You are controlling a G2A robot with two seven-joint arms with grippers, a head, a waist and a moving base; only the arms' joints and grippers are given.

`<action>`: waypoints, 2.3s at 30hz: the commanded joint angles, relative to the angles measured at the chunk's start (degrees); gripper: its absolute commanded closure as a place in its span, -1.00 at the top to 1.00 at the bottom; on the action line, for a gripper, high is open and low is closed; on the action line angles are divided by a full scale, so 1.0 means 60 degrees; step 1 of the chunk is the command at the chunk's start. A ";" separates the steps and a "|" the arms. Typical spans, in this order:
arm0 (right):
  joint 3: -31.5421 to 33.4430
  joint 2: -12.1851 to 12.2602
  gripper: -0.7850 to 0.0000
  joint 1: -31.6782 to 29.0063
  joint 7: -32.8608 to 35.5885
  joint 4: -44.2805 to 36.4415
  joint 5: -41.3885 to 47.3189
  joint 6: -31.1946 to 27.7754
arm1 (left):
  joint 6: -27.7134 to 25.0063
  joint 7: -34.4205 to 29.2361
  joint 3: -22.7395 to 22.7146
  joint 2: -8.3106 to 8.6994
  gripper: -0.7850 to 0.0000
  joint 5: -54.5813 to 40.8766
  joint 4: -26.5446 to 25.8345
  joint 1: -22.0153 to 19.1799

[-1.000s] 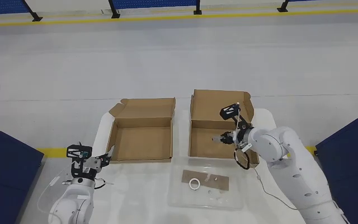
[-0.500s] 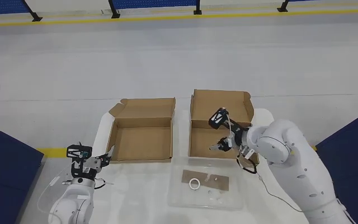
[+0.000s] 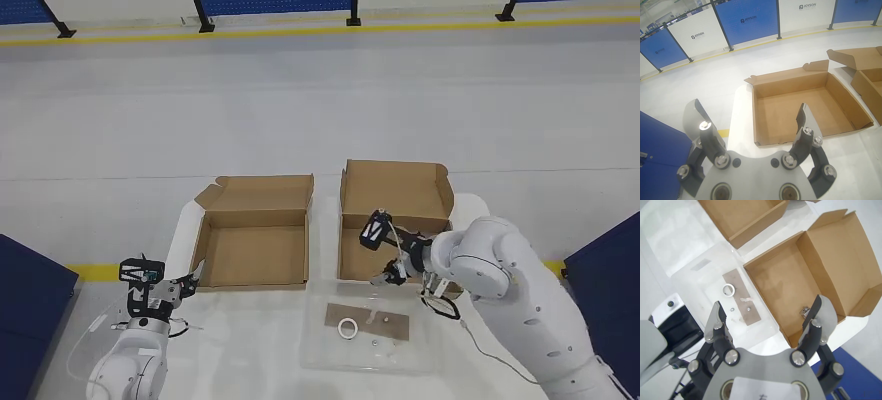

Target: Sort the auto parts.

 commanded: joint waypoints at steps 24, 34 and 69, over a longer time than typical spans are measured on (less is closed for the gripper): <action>-0.2941 0.0684 1.00 0.1343 0.0702 0.0110 0.0435 0.0623 | 0.0000 0.0000 0.0000 0.0000 1.00 0.0000 0.0000 0.0000; -0.4352 0.0926 1.00 0.1932 0.1149 0.0107 0.0347 0.1070 | 0.0000 0.0000 0.0000 0.0000 1.00 0.0000 0.0000 0.0000; -0.6007 0.0558 1.00 0.2229 0.0761 0.1870 0.0361 0.0837 | 0.0000 0.0000 0.0000 0.0000 1.00 0.0000 0.0000 0.0000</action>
